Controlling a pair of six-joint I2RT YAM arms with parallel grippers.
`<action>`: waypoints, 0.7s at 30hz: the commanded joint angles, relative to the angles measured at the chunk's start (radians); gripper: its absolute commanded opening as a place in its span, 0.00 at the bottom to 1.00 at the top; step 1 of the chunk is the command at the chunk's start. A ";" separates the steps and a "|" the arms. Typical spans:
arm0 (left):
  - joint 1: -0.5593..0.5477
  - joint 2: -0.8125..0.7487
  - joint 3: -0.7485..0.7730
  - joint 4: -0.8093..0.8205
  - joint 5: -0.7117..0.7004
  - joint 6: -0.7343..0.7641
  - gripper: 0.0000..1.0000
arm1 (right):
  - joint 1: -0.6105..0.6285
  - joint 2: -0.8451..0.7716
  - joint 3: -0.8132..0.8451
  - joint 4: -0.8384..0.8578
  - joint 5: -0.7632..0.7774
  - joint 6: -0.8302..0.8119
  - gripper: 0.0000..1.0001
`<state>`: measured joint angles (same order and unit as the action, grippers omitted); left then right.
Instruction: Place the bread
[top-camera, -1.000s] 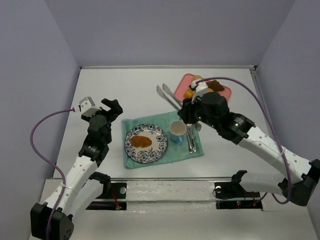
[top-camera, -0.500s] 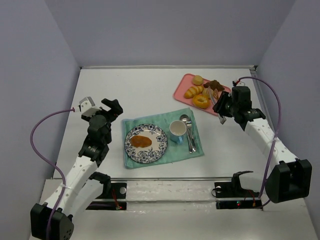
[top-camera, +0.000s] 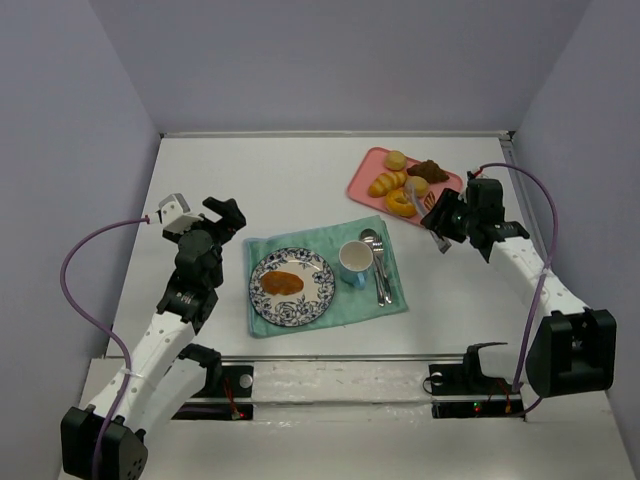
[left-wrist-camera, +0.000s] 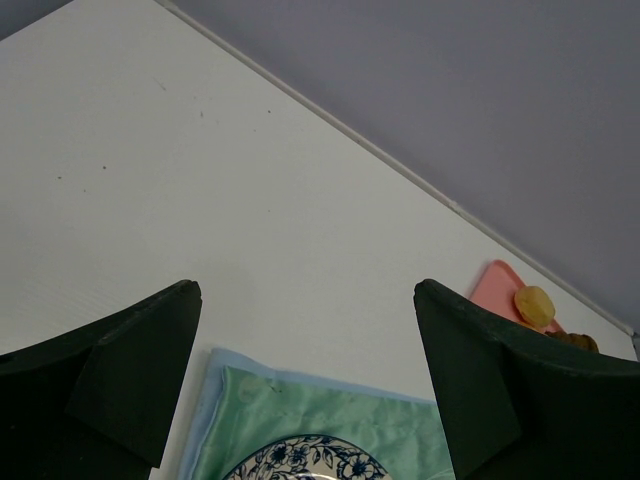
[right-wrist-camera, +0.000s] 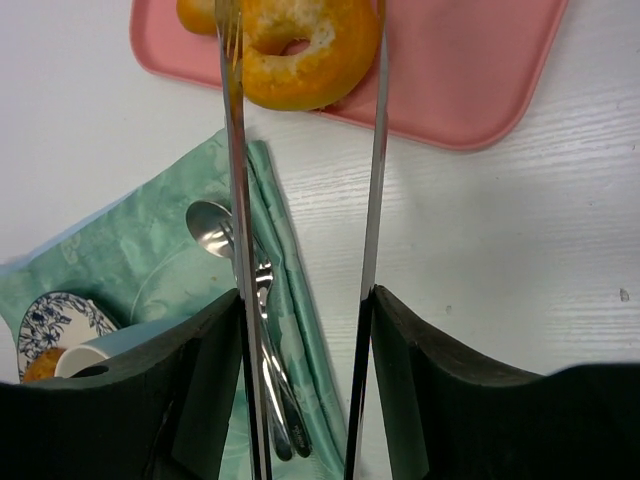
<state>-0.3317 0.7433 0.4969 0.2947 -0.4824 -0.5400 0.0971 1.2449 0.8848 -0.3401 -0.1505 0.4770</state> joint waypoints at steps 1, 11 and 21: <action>0.005 -0.004 -0.012 0.047 -0.018 -0.006 0.99 | -0.019 0.027 -0.004 0.076 -0.014 0.041 0.57; 0.005 -0.005 -0.012 0.046 -0.021 -0.006 0.99 | -0.019 0.119 -0.007 0.127 -0.076 0.055 0.57; 0.005 -0.002 -0.012 0.047 -0.024 -0.008 0.99 | -0.019 0.120 -0.020 0.156 -0.112 0.074 0.30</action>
<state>-0.3317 0.7433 0.4969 0.2947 -0.4824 -0.5404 0.0841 1.3911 0.8703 -0.2523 -0.2409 0.5407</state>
